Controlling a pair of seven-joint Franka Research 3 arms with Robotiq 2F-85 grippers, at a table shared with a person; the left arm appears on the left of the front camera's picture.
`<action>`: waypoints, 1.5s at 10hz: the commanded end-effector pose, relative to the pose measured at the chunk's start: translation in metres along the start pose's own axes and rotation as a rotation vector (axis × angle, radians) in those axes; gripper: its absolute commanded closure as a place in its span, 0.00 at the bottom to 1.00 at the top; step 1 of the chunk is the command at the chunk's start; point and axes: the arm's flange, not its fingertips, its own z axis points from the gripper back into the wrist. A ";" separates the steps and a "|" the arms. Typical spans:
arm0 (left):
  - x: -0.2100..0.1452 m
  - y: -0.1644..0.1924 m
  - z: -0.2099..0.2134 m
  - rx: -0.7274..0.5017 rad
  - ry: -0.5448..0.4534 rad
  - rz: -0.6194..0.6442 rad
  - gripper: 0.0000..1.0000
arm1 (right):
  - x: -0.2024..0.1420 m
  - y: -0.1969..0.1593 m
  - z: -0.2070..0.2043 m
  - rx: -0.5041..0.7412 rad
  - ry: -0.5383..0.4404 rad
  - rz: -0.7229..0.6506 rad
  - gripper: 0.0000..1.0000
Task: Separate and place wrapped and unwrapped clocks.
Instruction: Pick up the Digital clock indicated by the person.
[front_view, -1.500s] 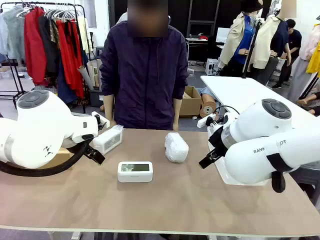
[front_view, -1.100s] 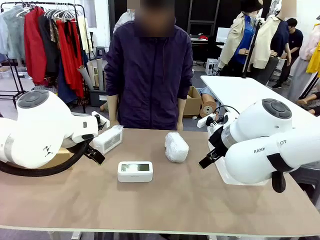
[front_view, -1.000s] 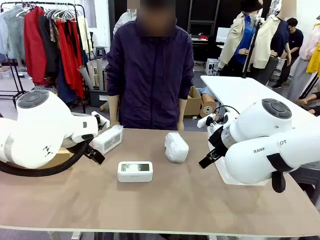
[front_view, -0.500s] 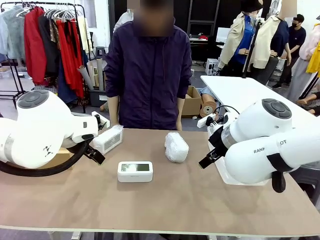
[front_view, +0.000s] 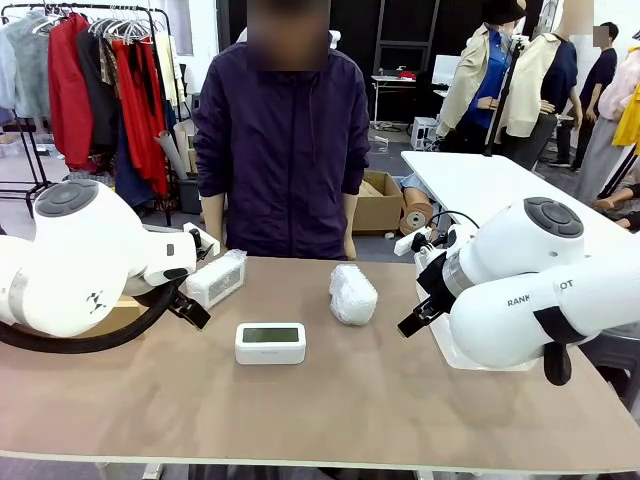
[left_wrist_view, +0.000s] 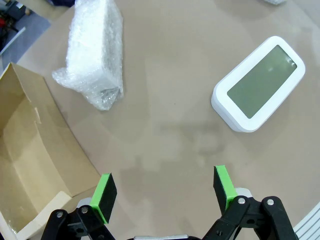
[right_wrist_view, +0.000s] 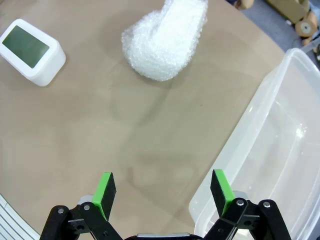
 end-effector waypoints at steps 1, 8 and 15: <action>0.000 0.001 0.000 0.000 0.000 0.001 0.00 | 0.000 0.000 0.000 0.000 0.000 -0.001 0.00; 0.008 0.005 0.018 -0.139 0.039 -0.126 0.00 | 0.005 0.010 0.005 0.182 0.034 0.077 0.00; 0.042 0.062 0.077 -0.523 -0.171 -0.395 0.00 | 0.055 -0.025 0.056 0.400 -0.108 0.261 0.00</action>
